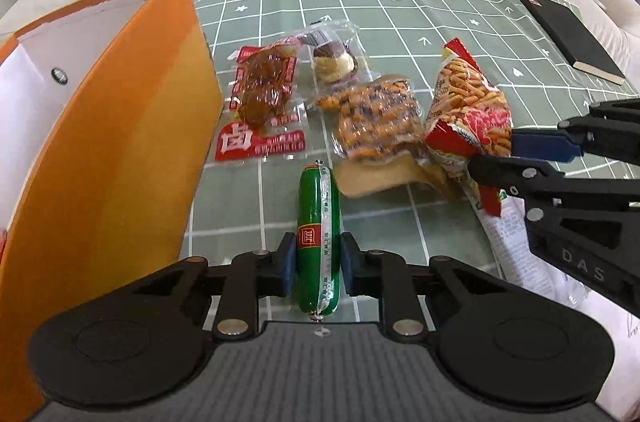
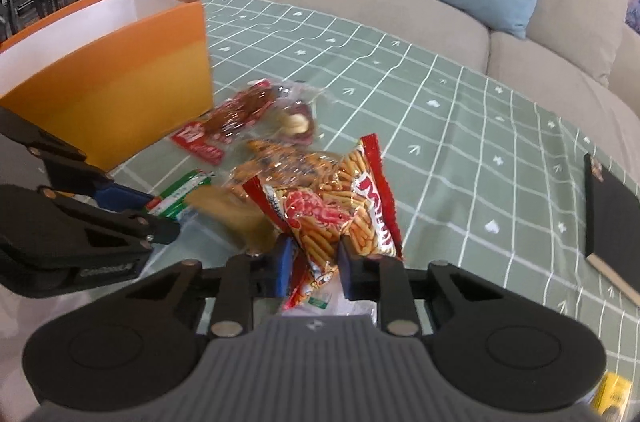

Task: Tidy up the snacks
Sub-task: 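Grasp green sausage with left tool while right tool grasps orange-red stick-snack bag, then carry green sausage with left tool toward orange box while right tool carries stick-snack bag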

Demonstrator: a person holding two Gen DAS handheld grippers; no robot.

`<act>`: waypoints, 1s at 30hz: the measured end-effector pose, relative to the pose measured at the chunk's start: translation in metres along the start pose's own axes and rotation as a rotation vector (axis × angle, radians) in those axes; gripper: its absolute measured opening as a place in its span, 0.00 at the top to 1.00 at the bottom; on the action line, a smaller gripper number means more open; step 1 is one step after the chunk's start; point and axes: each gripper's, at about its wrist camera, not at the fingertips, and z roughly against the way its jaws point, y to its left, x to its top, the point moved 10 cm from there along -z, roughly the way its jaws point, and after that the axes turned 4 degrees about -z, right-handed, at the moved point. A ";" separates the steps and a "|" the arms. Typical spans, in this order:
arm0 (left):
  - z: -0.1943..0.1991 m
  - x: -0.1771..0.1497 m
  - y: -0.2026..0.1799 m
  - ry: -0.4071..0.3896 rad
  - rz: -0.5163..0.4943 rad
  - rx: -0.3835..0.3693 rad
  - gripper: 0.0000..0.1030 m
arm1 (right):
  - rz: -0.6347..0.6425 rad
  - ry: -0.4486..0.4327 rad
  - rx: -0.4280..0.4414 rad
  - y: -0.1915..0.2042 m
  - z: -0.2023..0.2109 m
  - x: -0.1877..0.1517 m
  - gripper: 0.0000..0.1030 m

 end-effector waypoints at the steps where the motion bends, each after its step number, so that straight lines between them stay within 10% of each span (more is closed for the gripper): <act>1: 0.002 -0.003 0.000 -0.002 0.003 0.000 0.76 | -0.001 0.007 0.007 0.003 0.003 -0.003 0.84; 30: 0.108 -0.017 0.002 -0.254 0.074 -0.014 0.76 | -0.272 -0.056 0.013 0.027 0.091 -0.027 0.98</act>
